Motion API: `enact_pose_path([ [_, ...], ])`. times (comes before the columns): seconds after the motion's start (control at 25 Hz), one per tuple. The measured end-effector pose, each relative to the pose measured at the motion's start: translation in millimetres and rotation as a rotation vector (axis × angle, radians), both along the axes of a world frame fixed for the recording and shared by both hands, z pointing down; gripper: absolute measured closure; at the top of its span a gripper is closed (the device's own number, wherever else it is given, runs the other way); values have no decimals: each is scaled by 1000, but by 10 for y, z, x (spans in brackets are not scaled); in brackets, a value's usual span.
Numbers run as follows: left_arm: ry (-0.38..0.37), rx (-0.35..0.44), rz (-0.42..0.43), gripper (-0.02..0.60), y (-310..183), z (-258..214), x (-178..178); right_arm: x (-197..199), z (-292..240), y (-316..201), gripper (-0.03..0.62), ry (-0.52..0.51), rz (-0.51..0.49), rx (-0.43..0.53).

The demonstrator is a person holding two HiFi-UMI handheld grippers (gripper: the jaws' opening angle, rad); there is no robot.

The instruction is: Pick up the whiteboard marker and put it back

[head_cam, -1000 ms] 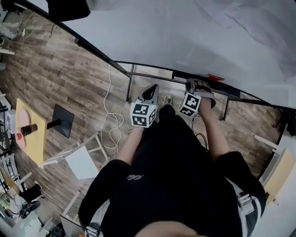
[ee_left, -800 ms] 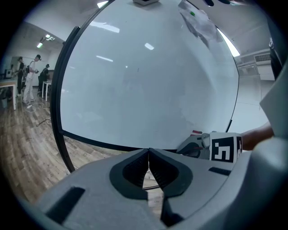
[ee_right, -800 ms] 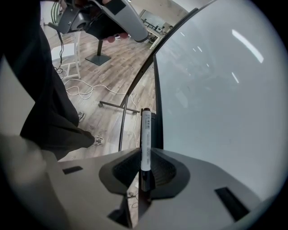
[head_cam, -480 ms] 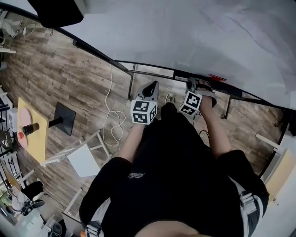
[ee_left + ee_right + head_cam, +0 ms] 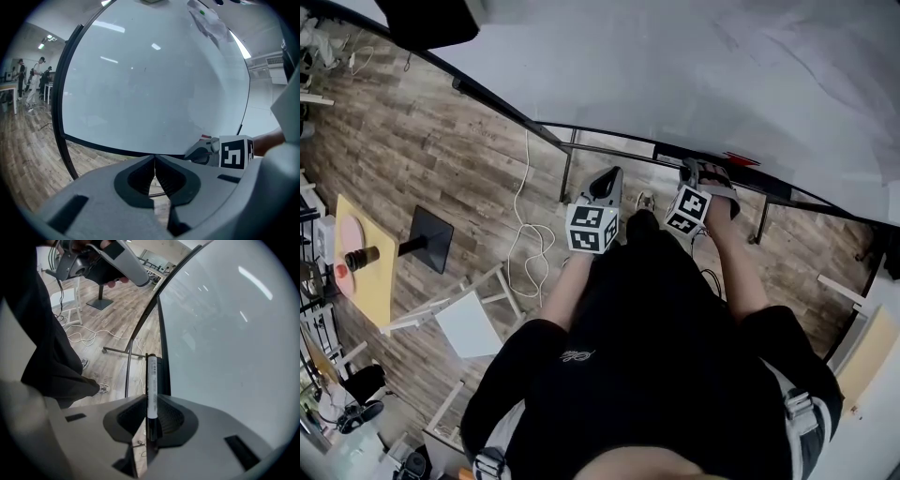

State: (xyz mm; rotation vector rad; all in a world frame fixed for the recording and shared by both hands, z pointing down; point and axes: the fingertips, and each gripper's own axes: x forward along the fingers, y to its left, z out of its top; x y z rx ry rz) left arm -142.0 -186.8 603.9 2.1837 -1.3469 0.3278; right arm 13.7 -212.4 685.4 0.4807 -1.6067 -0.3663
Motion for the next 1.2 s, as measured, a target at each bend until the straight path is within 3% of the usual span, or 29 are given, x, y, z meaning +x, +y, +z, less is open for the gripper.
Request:
enact_pose_path([
  [0.28, 5, 7, -5, 574, 47, -22, -43, -1, -62, -18, 535, -12, 25, 24],
  [0.44, 10, 14, 4, 574, 76, -55, -37, 13, -142, -34, 454, -61, 83, 42],
  [0.6, 23, 27, 17, 574, 112, -103, -30, -72, -313, -2, 454, -129, 131, 82],
  [0.76, 39, 47, 34, 574, 183, -167, -17, -204, -561, 80, 457, -286, 225, 134],
  [1.2, 88, 126, 98, 574, 586, -320, 9, -330, -1244, 571, 557, -698, 566, 341],
])
